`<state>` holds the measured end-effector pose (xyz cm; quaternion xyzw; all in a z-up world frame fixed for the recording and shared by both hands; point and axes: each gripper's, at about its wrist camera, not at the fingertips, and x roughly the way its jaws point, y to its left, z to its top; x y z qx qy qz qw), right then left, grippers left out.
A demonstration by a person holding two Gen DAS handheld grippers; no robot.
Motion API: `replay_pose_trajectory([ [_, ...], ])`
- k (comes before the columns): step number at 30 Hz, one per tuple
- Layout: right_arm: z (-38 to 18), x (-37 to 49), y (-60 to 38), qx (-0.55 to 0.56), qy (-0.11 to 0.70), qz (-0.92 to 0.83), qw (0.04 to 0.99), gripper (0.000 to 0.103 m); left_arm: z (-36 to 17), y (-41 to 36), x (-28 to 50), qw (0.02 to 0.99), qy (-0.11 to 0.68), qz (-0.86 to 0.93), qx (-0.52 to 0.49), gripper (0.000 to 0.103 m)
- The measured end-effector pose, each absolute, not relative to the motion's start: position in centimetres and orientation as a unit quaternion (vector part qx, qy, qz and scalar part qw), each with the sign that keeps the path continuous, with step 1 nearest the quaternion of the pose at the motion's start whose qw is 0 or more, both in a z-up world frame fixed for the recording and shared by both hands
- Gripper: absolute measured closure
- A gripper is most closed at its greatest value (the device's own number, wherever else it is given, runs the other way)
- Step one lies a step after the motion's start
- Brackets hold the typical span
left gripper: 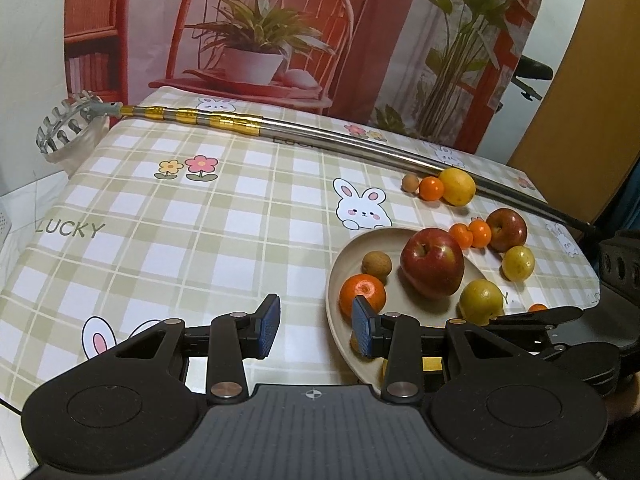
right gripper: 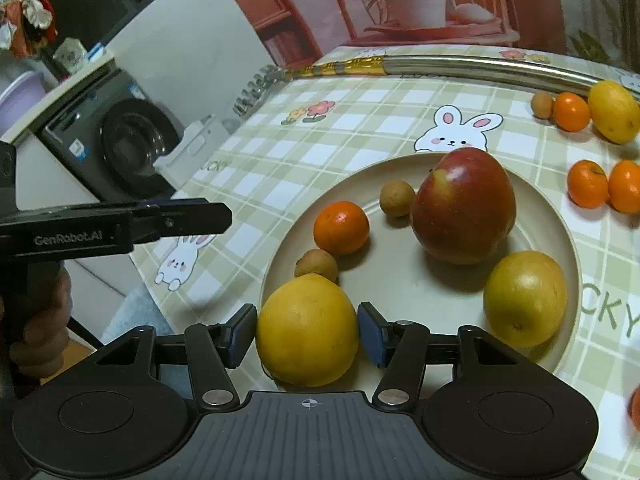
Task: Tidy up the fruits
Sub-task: 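Withdraw both open tools from the plate toward the remaining fruits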
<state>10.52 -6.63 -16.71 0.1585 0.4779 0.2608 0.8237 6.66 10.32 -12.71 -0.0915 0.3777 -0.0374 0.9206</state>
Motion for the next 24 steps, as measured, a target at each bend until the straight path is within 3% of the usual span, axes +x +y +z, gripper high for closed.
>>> replay_pose_trajectory([
  [24,-13.6,6.5,-11.9,0.155,0.362,0.126,0.911,0.048,-12.9,9.0,6.4,0.914,0.394,-0.041,-0.090,0.062],
])
